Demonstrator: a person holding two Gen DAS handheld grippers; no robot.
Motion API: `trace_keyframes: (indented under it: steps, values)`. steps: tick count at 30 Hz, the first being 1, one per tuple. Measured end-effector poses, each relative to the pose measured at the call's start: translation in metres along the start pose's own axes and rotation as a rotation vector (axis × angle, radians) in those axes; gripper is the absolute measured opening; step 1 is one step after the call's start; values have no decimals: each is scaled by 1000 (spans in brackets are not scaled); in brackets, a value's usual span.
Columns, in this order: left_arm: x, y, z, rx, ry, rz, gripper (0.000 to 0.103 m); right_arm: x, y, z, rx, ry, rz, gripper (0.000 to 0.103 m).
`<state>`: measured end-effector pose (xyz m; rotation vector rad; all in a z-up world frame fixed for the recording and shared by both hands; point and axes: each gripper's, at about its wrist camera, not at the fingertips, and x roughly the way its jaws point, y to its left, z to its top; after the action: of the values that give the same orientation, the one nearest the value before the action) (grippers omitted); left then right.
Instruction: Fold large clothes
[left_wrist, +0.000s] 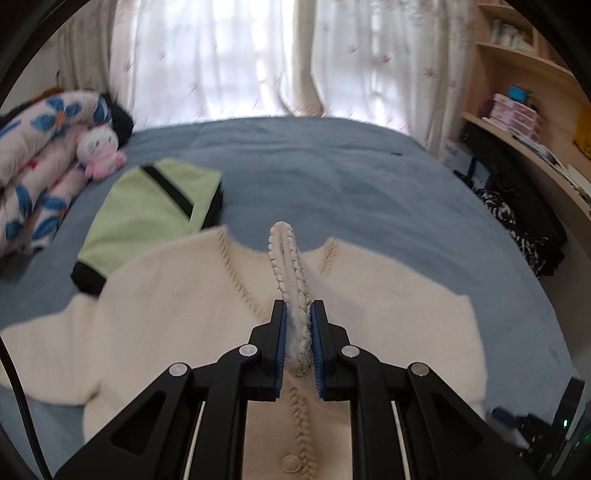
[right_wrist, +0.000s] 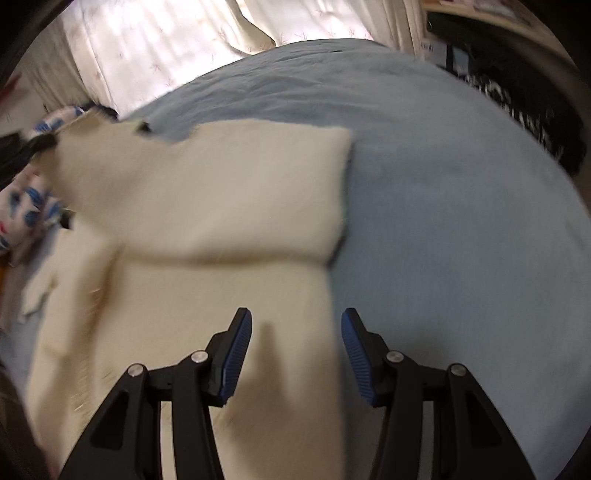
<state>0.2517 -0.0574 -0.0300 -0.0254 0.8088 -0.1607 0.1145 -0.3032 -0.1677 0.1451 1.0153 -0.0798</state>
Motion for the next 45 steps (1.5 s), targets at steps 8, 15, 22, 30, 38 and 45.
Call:
trace_keyframes:
  steps: [8,15,22,30,38,45]
  values:
    - [58,62,-73,-45,211,29,14,28,-2,16,2,73,-41,51]
    - [74,120,-81,-226,288,-90,46,-17,-12,25,-5,71,97,51]
    - [117,114,-52,-261,330,-141,50,-13,-33,80,115,-1,116,69]
    - [148,67,-29,-69,324,-7,8,72,-62,129,264,92,125,69]
    - [121,82,-21,-128,180,-33,7,76,-31,147,122,23,103,16]
    - [142,100,-41,-163,208,52,9,104,-10,146,11,52,-69,36]
